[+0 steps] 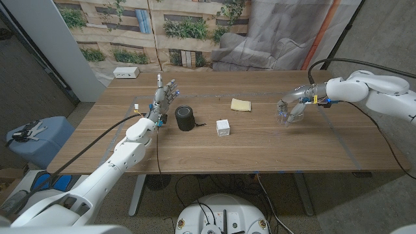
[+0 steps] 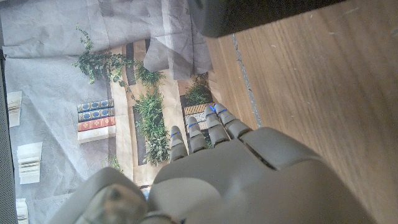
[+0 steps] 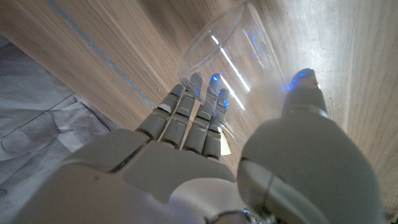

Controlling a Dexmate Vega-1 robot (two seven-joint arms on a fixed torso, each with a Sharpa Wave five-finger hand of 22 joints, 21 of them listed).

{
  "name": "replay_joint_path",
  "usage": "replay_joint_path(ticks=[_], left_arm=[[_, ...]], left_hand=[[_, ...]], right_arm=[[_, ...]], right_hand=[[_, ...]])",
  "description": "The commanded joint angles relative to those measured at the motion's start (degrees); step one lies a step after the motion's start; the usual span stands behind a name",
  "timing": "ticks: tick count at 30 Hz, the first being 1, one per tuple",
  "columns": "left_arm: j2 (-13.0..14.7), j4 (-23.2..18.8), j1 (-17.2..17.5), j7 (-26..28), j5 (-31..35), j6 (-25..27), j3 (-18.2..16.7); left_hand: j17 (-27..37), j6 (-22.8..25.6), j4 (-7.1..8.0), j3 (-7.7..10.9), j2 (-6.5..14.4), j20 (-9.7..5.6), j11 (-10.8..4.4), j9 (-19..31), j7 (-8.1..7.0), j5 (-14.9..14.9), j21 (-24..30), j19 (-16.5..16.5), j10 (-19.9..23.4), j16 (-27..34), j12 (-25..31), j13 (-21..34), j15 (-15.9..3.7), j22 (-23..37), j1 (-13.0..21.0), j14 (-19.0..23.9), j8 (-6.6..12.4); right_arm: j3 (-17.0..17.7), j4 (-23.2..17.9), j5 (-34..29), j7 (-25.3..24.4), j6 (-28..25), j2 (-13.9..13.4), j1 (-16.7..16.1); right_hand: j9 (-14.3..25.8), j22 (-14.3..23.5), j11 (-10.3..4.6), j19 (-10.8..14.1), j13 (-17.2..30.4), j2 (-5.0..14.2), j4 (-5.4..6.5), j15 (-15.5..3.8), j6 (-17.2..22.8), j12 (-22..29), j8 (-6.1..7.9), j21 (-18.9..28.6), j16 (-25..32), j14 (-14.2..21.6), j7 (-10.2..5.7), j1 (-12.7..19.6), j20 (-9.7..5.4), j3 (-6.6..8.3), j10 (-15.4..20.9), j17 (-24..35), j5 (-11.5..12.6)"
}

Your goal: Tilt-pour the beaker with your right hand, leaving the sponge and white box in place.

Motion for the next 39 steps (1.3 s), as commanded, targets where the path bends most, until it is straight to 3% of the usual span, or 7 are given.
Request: replay_joint_path(ticks=[1, 10, 22, 39], left_arm=[[0.0, 0.0, 0.0, 0.0, 0.0, 0.0, 0.0], [0.0, 0.0, 0.0, 0.0, 0.0, 0.0, 0.0], [0.0, 0.0, 0.0, 0.0, 0.0, 0.0, 0.0], [0.0, 0.0, 0.0, 0.0, 0.0, 0.0, 0.0]], left_hand=[[0.3, 0.0, 0.01, -0.48, 1.5, -0.56, -0.01, 0.2, -0.53, 0.2, 0.4, 0.4, 0.6, 0.3, 0.3, 0.2, 0.07, 0.2, 0.1, 0.3, 0.22], [0.3, 0.1, 0.01, -0.48, 1.4, -0.55, 0.06, 0.2, -0.46, 0.2, 0.4, 0.4, 0.6, 0.3, 0.3, 0.2, 0.06, 0.2, 0.1, 0.3, 0.23], [0.3, 0.1, 0.00, -0.48, 1.4, -0.54, 0.05, 0.2, -0.55, 0.2, 0.4, 0.3, 0.6, 0.3, 0.4, 0.2, -0.01, 0.2, 0.1, 0.3, 0.23], [0.3, 0.0, 0.01, -0.49, 1.4, -0.55, 0.04, 0.2, -0.54, 0.2, 0.4, 0.3, 0.6, 0.3, 0.3, 0.2, 0.05, 0.2, 0.1, 0.3, 0.20]], right_arm=[[-1.8, -0.5, -2.7, 1.7, -0.6, 0.6, 1.2], [-2.5, -0.6, -4.5, 2.0, -1.9, 0.9, 1.1], [-1.9, 0.3, -1.5, 0.7, -2.3, 1.1, 0.3], [1.6, 0.5, 8.6, -5.5, -3.8, 0.5, -4.4]], right_hand=[[0.1, 0.2, -6.23, 0.6, 0.2, 9.83, 0.52, -9.18, 8.4, -0.1, 0.71, 0.1, -0.1, 0.7, -8.45, 3.9, -0.47, 2.48, 6.6, 0.2, -0.2], [0.0, 0.2, -6.24, 0.7, 0.2, 9.86, 0.47, -9.13, 8.4, -0.1, 0.80, 0.1, -0.3, 0.8, -8.57, 3.9, -0.48, 2.57, 6.8, 0.1, -0.2], [-0.1, 0.2, -6.24, 0.7, 0.3, 9.77, 0.42, -9.07, 8.3, -0.2, 0.90, 0.0, -0.4, 1.0, -8.53, 3.8, -0.43, 2.54, 6.8, 0.2, -0.3], [-0.2, 0.2, -6.23, 0.4, 0.2, 9.75, 0.49, -9.01, 8.2, -0.4, 1.04, -0.2, -0.7, 1.0, -8.67, 3.5, -0.43, 2.54, 6.9, 0.3, -0.3]])
